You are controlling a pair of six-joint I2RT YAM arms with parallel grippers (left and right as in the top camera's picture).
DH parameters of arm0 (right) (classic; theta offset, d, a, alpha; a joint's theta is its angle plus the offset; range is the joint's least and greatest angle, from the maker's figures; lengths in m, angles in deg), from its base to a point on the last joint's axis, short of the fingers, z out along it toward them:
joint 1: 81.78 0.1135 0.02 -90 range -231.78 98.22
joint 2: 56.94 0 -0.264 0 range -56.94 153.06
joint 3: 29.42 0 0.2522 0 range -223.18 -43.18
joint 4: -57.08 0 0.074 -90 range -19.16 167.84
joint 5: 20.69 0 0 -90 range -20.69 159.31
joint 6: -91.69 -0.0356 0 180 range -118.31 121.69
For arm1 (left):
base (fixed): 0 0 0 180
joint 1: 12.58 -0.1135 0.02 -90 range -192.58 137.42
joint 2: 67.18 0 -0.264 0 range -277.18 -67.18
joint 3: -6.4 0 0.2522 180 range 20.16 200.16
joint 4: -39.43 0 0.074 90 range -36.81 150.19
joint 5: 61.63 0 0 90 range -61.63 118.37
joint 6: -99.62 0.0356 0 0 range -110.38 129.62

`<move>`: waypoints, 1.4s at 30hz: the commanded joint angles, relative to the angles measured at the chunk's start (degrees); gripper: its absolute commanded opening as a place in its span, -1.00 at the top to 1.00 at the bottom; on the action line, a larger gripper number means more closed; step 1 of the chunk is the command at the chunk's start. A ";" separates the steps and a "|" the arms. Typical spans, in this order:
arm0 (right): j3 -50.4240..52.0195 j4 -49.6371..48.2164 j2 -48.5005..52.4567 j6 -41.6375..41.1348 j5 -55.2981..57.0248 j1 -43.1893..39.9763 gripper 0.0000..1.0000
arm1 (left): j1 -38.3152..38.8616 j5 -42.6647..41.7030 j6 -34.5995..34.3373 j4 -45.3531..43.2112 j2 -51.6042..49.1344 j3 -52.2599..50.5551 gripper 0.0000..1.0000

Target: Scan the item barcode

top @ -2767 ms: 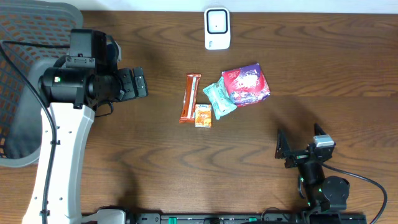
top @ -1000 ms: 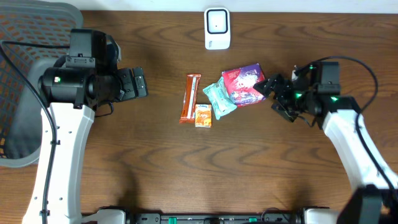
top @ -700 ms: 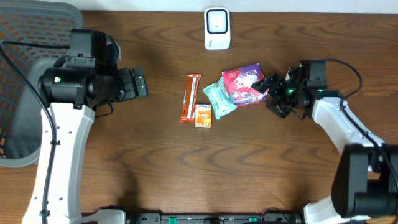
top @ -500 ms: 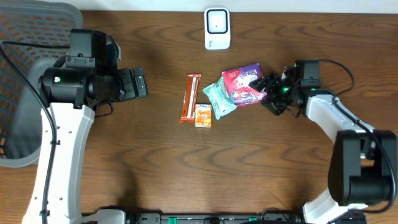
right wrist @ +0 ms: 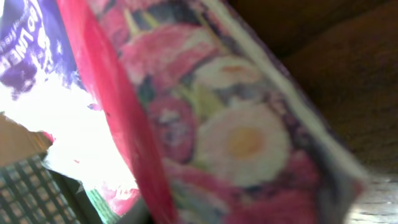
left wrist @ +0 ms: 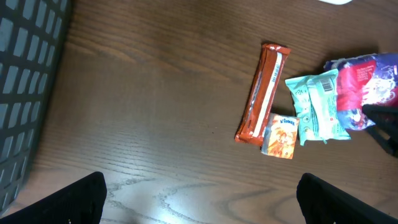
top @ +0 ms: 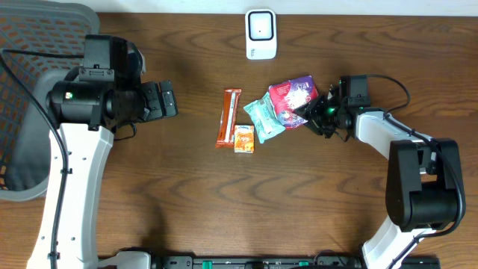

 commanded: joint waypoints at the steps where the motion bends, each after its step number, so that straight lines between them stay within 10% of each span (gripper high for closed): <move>1: -0.20 1.60 -1.40 5.33 2.12 -0.48 0.98 | -0.17 0.35 0.13 0.13 -0.31 0.31 -0.96; 20: -1.99 27.26 -24.57 63.52 2.14 0.07 0.98 | -0.20 0.35 0.13 0.13 -0.31 0.31 -0.96; 33: -1.55 30.82 -24.28 67.58 8.31 -1.07 0.98 | -0.17 0.35 0.13 0.13 -0.31 0.31 -0.96; 37: -1.55 32.00 -24.28 66.42 8.83 -1.16 0.05 | -0.20 0.35 0.13 0.13 -0.31 0.31 -0.96; 39: -1.55 31.87 -24.28 63.76 10.25 -1.16 -0.99 | -0.17 0.35 0.13 0.13 -0.31 0.31 -0.96; 42: -1.55 31.34 -24.28 58.34 14.32 -1.16 -0.98 | -0.17 0.35 0.13 0.13 -0.31 0.31 -0.96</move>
